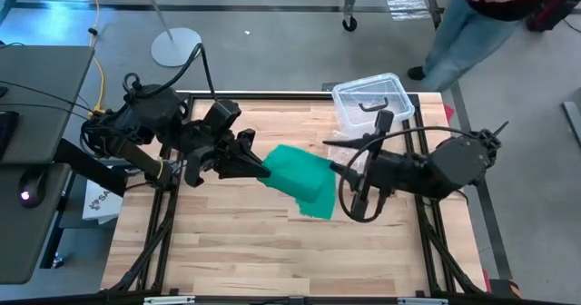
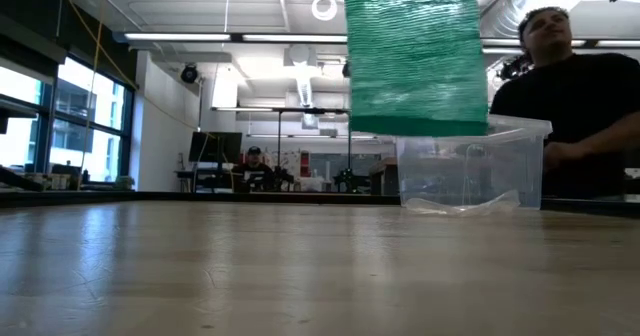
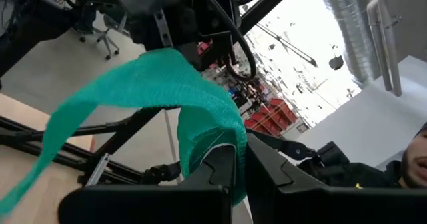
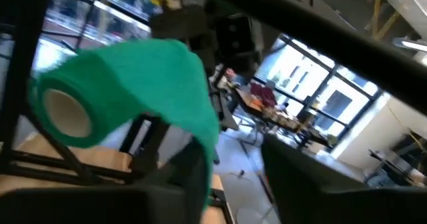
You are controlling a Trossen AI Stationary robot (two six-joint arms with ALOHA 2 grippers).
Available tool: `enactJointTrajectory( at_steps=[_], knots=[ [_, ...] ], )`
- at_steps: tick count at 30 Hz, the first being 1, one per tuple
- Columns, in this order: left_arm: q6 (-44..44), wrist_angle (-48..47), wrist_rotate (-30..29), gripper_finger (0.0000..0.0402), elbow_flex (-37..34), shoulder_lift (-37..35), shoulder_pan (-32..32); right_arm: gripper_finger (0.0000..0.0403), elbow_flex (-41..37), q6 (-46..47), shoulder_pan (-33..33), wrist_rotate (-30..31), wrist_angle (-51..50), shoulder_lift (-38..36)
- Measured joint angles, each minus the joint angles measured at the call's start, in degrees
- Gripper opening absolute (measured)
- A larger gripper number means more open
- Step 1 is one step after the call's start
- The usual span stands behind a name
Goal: Roll bandage
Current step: Roll the green bandage
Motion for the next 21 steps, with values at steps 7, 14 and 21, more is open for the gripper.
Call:
enactJointTrajectory(
  at_steps=[7,14,21],
  knots=[
    [0.3,-0.2,-2.1,0.001,0.0,0.0,0.0,0.0014,0.0,-1.0,0.2,-4.7,1.2,0.0],
    [0.7,-0.8,-2.3,0.001,0.0,-0.8,0.0,0.0002,0.0,-4.6,4.6,-1.3,5.8,-2.6],
    [-0.5,-1.7,-0.2,0.001,0.0,-0.8,-0.1,0.0001,0.0,-6.1,7.2,4.5,7.4,-6.2]
  ],
)
